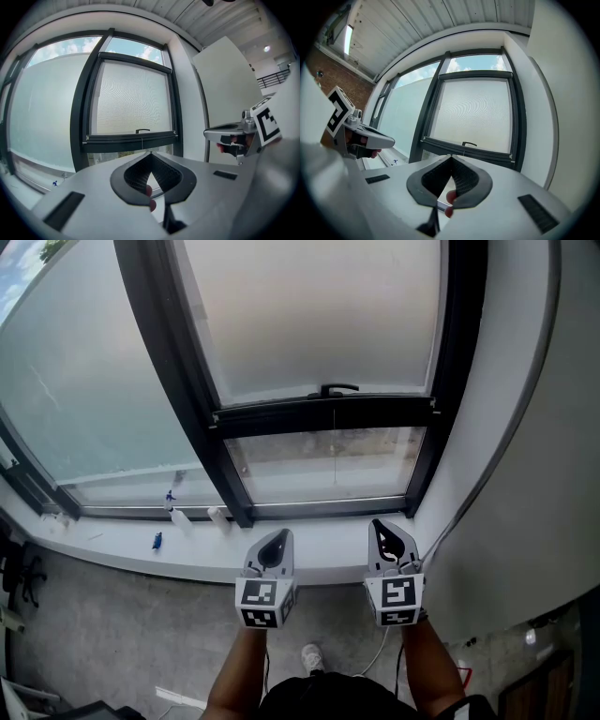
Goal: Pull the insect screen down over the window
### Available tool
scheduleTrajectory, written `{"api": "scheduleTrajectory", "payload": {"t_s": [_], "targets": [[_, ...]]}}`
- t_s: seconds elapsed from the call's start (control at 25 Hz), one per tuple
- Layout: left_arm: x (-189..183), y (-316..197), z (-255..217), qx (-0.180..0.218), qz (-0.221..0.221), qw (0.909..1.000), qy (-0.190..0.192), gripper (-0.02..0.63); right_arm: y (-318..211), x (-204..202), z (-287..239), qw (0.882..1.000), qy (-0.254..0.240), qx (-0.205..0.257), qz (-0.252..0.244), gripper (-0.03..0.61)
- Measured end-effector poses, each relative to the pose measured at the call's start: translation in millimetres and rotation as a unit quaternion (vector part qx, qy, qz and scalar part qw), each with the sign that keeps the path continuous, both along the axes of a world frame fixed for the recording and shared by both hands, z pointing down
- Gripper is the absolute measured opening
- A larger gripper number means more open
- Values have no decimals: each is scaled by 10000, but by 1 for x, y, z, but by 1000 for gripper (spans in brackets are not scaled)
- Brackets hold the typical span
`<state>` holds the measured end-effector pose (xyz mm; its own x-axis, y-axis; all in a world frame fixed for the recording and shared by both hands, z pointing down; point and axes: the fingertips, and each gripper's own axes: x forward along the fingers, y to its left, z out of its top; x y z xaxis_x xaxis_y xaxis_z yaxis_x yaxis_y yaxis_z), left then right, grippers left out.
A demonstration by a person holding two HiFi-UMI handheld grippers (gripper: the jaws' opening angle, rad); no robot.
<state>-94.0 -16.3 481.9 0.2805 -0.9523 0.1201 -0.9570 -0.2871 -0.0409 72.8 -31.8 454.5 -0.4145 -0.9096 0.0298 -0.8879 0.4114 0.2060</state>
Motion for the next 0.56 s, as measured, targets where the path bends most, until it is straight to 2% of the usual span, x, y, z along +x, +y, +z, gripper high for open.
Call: {"api": "scheduleTrajectory", "payload": {"t_s": [0.56], "targets": [[3, 21, 9, -116, -87, 9999, -52, 3, 18, 0, 3, 9999, -97, 86, -28, 3]]}}
